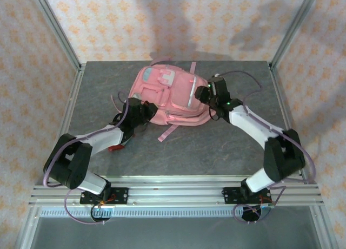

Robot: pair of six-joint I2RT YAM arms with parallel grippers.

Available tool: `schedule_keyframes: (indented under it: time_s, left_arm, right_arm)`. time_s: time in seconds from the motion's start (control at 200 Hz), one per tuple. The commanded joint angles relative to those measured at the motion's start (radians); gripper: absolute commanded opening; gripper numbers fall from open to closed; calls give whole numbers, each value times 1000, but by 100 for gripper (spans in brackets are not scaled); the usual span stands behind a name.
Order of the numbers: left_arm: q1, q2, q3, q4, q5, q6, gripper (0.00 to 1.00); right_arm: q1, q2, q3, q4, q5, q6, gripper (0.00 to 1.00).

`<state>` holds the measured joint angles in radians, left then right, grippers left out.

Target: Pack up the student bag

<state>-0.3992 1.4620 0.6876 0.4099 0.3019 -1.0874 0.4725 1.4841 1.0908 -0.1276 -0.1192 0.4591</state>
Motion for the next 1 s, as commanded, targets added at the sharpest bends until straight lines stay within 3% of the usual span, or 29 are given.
schedule_keyframes:
  time_s: [0.0,0.175,0.41,0.611,0.781,0.996]
  left_arm:
    - [-23,-68,3,149,37,-16,0]
    - [-29,-66,0,168,36,-29,0]
    - [-35,-72,-16,184,37,-43,0]
    - [-41,-75,-40,217,39,-61,0]
    - [-42,-75,-46,220,38,-60,0]
    - [-40,-71,-49,222,38,-52,0]
  right_arm:
    - [83,-55,9,-136,-7,-29,46]
    - [231,-29,-50,-34,-85,15,41]
    - [351,129,25,-39,-20,37,46]
    - [386,238,123,-134,182,78,44]
    - [387,263,166,-184,311,121,18]
    - [386,123,116,-147,364,122,0]
